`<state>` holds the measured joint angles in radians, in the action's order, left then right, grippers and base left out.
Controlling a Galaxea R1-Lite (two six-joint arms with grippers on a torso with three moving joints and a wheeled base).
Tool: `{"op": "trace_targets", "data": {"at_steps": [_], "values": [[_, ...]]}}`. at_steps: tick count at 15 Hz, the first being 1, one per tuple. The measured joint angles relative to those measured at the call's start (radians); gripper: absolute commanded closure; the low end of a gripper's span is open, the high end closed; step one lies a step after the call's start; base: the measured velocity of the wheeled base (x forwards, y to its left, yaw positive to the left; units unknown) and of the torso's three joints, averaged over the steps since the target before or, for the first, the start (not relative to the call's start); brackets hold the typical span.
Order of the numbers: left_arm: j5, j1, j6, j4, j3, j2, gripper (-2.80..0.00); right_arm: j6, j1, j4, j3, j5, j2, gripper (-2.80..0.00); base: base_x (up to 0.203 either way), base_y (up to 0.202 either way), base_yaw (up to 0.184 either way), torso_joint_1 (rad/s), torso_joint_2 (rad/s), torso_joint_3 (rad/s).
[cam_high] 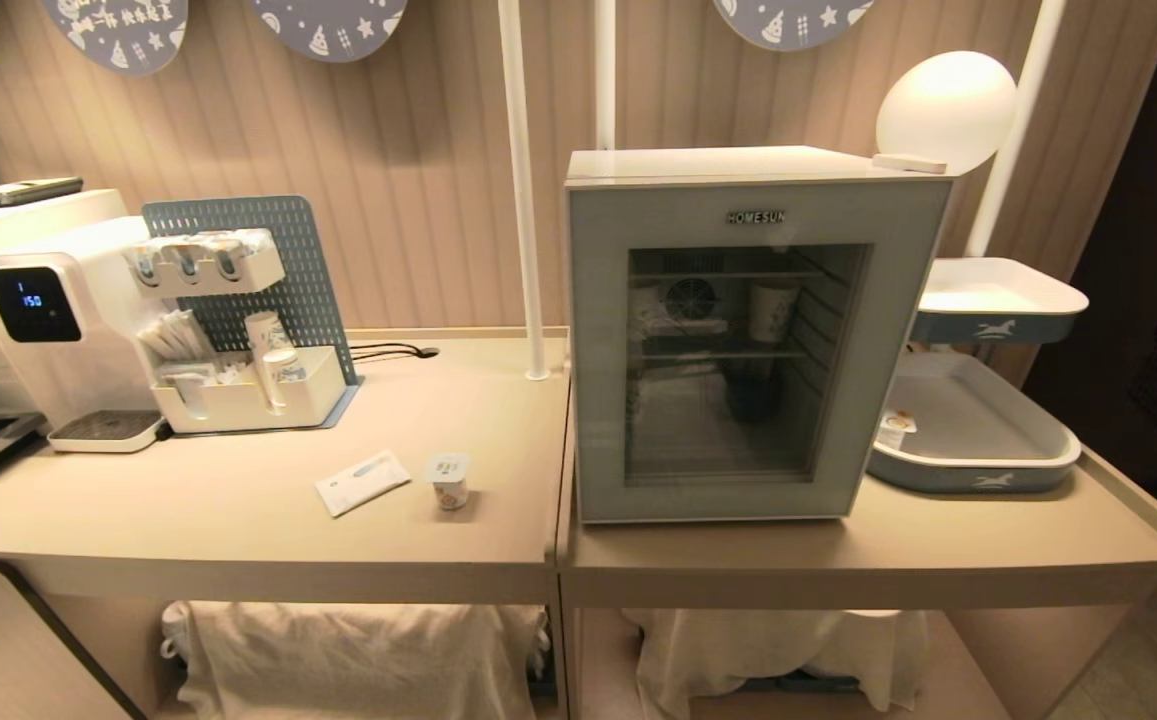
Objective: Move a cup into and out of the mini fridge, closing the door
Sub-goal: Open the freezer door
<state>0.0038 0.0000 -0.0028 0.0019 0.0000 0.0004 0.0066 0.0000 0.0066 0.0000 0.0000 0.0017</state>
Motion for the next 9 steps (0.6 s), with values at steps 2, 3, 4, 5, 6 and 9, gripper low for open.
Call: {"op": "trace_targets", "data": {"at_steps": [2,3,4,5,6,9], "values": [[0.0,0.0,0.0,0.0,0.0,0.0,0.0,0.0,0.0,0.0,0.0,0.0,0.0,-2.8,0.0,-0.195,-0.001,0.001,0.0,0.001],[0.0,0.0,0.0,0.0,0.0,0.0,0.0,0.0,0.0,0.0,0.0,0.0,0.0,-2.8,0.0,-0.192,0.0,0.006,0.0,0.003],[0.0,0.0,0.0,0.0,0.0,0.0,0.0,0.0,0.0,0.0,0.0,0.0,0.0,-2.8,0.0,-0.196,-0.001,0.002,0.0,0.002],[0.0,0.0,0.0,0.0,0.0,0.0,0.0,0.0,0.0,-0.001,0.0,0.0,0.0,-2.8,0.0,-0.187,0.0,0.0,0.0,0.0],[0.0,0.0,-0.001,0.0,0.0,0.0,0.0,0.0,0.0,-0.001,0.0,0.0,0.0,-2.8,0.0,-0.19,0.002,0.005,0.01,0.0],[0.0,0.0,-0.001,-0.001,0.0,0.0,0.0,0.0,0.0,0.0,0.0,0.0,0.0,-2.8,0.0,-0.132,-0.005,0.001,0.0,0.003]]}}
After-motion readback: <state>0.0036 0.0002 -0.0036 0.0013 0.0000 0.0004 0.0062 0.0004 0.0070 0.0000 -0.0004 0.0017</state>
